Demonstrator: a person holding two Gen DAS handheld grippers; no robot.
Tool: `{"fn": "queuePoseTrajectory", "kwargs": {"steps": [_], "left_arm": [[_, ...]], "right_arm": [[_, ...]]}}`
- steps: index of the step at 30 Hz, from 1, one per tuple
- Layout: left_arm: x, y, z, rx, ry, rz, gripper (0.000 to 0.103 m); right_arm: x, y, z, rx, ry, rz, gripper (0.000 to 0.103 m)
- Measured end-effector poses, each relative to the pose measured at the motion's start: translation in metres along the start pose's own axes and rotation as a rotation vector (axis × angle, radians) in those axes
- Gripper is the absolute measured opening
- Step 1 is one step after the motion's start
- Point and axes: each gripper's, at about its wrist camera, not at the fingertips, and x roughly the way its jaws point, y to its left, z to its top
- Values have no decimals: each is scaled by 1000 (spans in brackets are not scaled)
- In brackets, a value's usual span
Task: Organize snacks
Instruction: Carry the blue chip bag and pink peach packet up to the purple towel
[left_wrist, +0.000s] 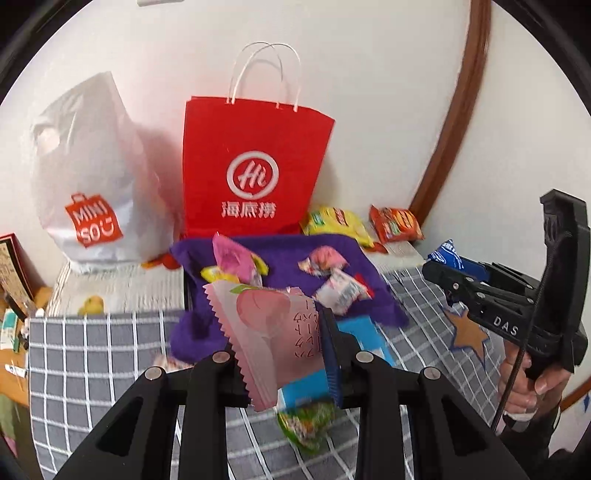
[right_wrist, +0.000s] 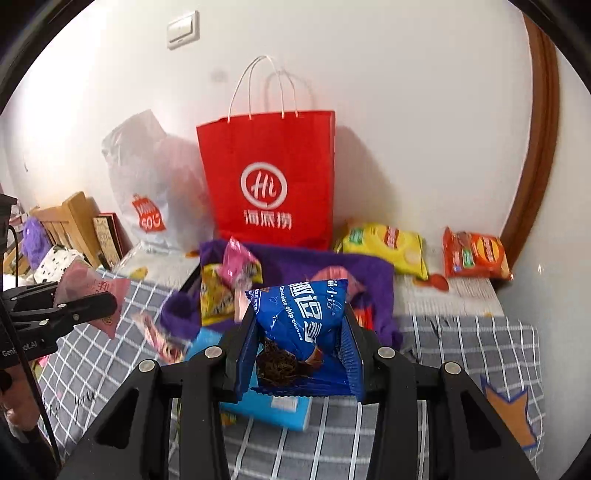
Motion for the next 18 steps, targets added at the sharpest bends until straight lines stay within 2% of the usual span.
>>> {"fn": "queuePoseTrajectory", "kwargs": {"steps": [13, 18], "left_arm": [[55, 21, 77, -82, 11, 23, 28], [79, 28, 88, -63, 13, 69, 28]], "right_arm": [[63, -2, 65, 21, -14, 54, 41], [93, -5, 72, 30, -1, 74, 41]]}}
